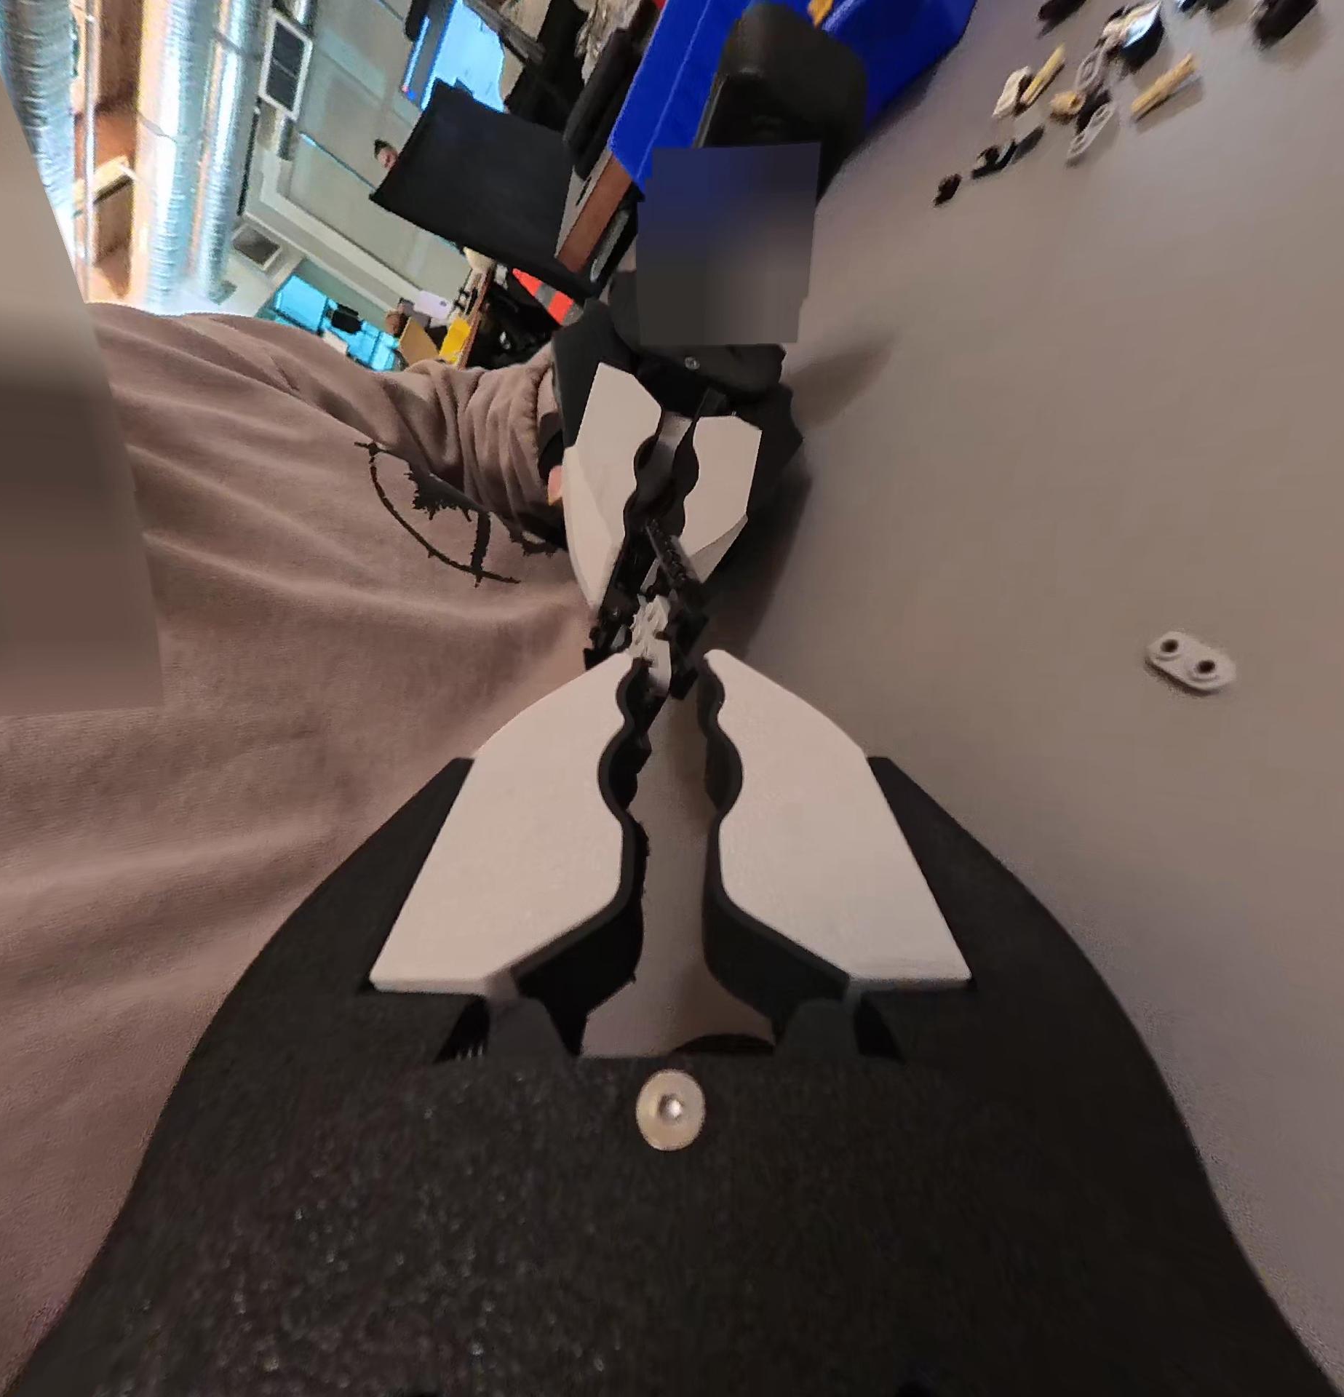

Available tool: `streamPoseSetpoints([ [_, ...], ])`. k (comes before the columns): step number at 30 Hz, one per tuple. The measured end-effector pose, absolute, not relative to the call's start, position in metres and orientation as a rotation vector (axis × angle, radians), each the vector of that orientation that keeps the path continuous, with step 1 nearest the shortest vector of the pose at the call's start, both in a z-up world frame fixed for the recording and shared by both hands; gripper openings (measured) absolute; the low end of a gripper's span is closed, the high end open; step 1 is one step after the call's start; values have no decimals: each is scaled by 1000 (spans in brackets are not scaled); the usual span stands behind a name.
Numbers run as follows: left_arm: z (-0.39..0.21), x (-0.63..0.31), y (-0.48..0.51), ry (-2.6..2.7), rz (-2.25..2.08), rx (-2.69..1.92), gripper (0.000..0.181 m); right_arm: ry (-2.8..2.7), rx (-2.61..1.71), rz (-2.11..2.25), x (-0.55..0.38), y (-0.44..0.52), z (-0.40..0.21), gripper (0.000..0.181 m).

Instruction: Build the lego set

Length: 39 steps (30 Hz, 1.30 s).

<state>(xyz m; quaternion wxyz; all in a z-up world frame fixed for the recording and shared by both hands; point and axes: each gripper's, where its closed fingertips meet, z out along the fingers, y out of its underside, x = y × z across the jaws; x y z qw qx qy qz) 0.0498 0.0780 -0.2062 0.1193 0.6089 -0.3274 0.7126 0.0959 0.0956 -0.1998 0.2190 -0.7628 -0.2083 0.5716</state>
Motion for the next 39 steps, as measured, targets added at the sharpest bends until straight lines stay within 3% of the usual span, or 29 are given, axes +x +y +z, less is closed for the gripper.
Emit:
streamPoseSetpoints([
  [17, -224, 39, 53, -1480, 1892, 1819, 11, -683, -2217, 1684, 88, 62, -210, 10],
  [39, -239, 32, 41, -1843, 1725, 1819, 11, -817, -2201, 1453, 80, 51, -216, 8],
])
